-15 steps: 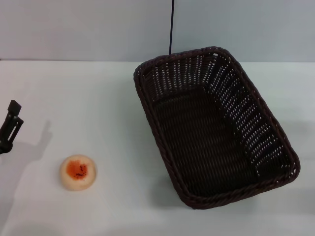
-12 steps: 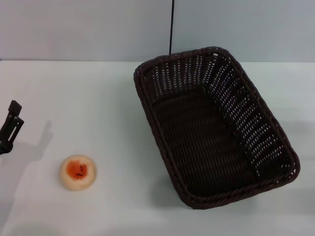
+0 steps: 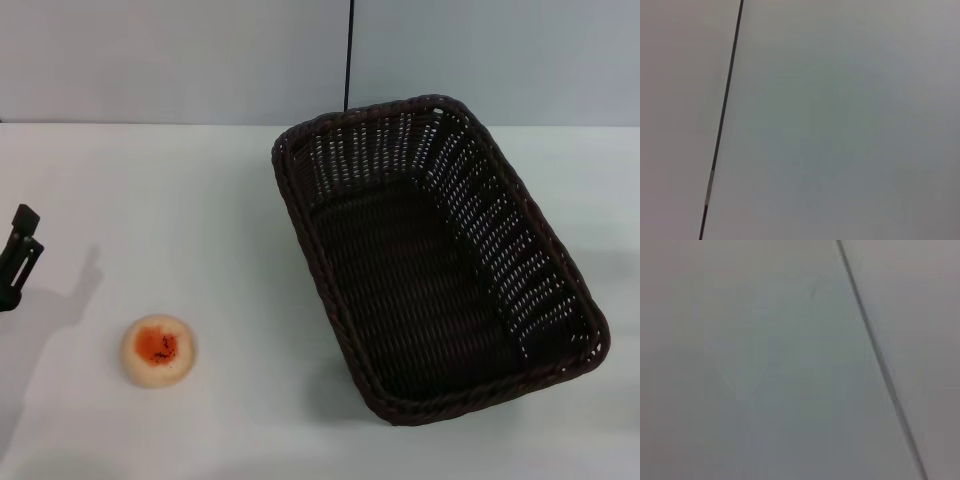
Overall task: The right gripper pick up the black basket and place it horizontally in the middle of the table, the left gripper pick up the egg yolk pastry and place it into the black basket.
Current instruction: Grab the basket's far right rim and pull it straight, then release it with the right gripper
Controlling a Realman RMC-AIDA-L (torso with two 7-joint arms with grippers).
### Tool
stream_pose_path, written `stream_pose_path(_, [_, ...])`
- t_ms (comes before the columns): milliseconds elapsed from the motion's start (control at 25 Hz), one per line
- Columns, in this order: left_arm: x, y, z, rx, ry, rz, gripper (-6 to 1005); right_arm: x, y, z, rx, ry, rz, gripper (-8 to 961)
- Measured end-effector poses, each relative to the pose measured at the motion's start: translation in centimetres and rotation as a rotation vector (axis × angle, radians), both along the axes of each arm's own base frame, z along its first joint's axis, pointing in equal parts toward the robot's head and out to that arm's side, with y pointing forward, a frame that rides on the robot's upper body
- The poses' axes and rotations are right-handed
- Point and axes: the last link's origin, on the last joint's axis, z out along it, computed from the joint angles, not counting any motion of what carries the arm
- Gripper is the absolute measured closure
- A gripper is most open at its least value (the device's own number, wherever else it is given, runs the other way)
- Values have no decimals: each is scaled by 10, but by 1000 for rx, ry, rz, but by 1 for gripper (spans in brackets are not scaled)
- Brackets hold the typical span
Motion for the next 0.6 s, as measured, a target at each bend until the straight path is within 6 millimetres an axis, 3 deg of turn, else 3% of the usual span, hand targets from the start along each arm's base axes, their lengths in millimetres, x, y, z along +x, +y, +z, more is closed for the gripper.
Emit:
stream_pose_path(40, [0,0,0,-1,1,0,186,5,7,14,-107,12,19,288])
stream_pose_path(80, [0,0,0,-1,1,0,186,5,7,14,-107,12,19,290])
stream_pose_path(120, [-1,1,-1,-8,9,4,186,5,16,31,-244,19,30,292])
stream_pose_path(160, [-1,1,-1,-8,9,4,186,5,16,31,-244,19,30,294])
stream_pose_path(280, [-2,2,-1,-11,14,12,186,-6,31,56,-448,12,32,299])
stream_pose_path(440, [-2,3,-1,-10,11,14,186,-35,56,85,-724,-12,-10,306])
stream_pose_path(520, [-2,4,-1,-9,8,13,186,-57,74,94,-917,-18,-57,310])
stream_pose_path(600, [-1,4,0,-2,6,7,186,-65,81,96,-976,-25,-78,313])
